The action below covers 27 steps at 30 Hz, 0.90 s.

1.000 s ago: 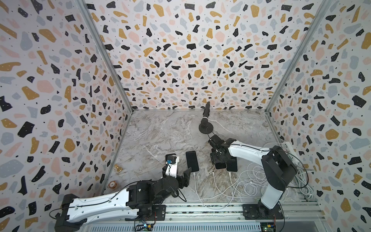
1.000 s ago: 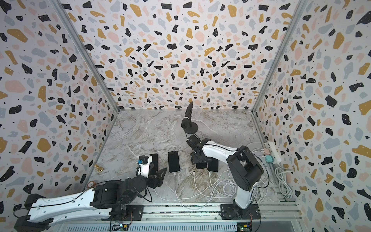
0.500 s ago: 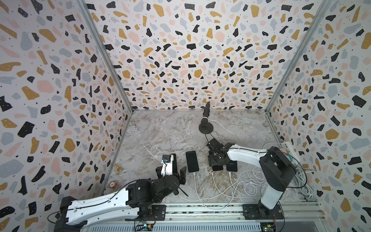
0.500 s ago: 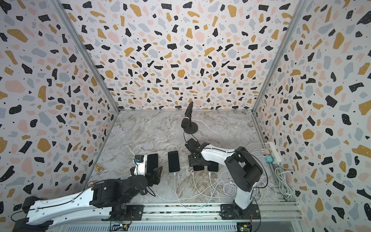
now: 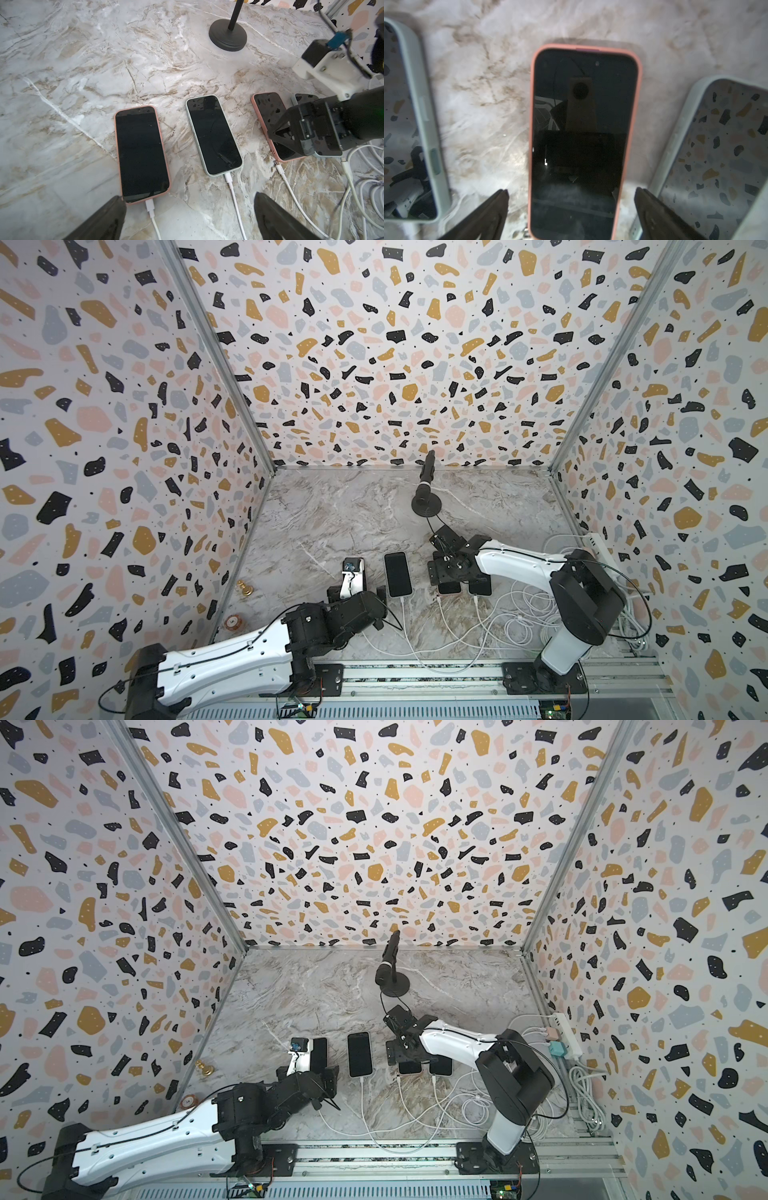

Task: Unplug the charging cable from the phone
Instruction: Place the phone at the center of the board, then pick up the phone at the center of the board.

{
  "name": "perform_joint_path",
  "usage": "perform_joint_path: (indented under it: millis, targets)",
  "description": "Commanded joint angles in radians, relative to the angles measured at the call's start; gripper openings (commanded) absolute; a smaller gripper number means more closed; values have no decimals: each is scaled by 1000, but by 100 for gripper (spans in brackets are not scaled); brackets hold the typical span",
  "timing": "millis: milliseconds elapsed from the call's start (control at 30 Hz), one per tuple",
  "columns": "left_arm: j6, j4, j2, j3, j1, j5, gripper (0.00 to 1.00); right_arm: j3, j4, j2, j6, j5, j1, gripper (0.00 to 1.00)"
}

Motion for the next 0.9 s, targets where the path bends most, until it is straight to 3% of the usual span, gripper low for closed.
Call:
perform_joint_path:
  millis: [0,200,333,467,567,700,867]
  targets:
    - [-6,7,-12,26,31,39,100,40,-71,-83,-10,30,5,100]
    - [25,3,1,40,79,80,100,73,-179,-180,-4,85,6,100]
    - [26,-2,28,47,100,73,100,80,-265,-249,21,207,10,100]
    - [27,-2,80,63,134,94,100,-26,-247,-391,34,352,2,100]
    - [35,-13,102,83,152,97,100,-87,-218,-470,9,238,-36,99]
    - [39,-2,90,77,165,95,100,-145,-125,-518,-12,93,-44,80]
    - [39,-10,141,93,196,124,100,-170,-93,-518,14,18,-43,79]
